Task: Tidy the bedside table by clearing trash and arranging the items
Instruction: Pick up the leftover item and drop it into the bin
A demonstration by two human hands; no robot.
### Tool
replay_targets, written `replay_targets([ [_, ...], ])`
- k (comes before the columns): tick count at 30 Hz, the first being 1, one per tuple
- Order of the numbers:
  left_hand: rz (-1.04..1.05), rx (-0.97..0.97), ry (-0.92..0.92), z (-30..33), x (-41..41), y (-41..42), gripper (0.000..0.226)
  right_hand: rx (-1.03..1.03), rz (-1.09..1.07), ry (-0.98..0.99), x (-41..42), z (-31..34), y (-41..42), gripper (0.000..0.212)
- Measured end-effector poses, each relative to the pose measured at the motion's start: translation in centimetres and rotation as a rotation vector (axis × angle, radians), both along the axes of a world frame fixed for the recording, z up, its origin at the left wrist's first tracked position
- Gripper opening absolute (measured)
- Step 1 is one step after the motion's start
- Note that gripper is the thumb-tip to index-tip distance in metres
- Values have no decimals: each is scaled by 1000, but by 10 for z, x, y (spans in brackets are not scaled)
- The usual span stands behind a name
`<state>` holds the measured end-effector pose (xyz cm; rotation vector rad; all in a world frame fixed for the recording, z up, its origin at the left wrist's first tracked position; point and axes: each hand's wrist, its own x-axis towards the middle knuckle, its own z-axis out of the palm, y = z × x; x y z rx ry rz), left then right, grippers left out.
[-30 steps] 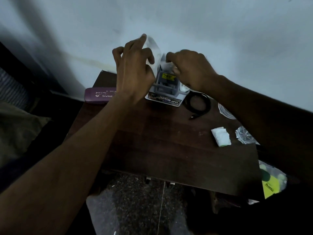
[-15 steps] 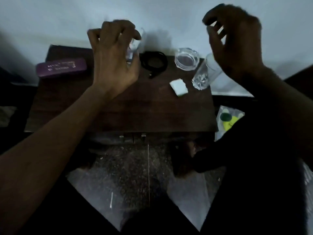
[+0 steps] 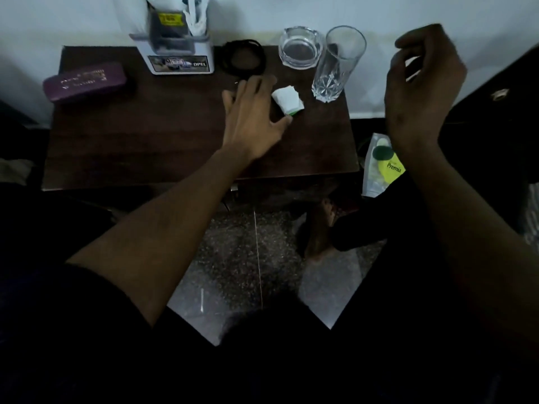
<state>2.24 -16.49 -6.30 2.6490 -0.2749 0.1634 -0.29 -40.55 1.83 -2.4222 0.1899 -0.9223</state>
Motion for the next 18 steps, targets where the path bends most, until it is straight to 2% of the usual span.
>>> replay_targets([
  [7, 38, 41, 95, -15, 13, -25, 86, 113, -19, 166, -4, -25, -2, 20],
  [12, 67, 78, 125, -22, 22, -30, 71, 150, -29, 213, -2, -30, -4, 23],
  [18, 107, 1, 87, -24, 23, -27, 49, 166, -38, 245, 0, -34, -2, 19],
])
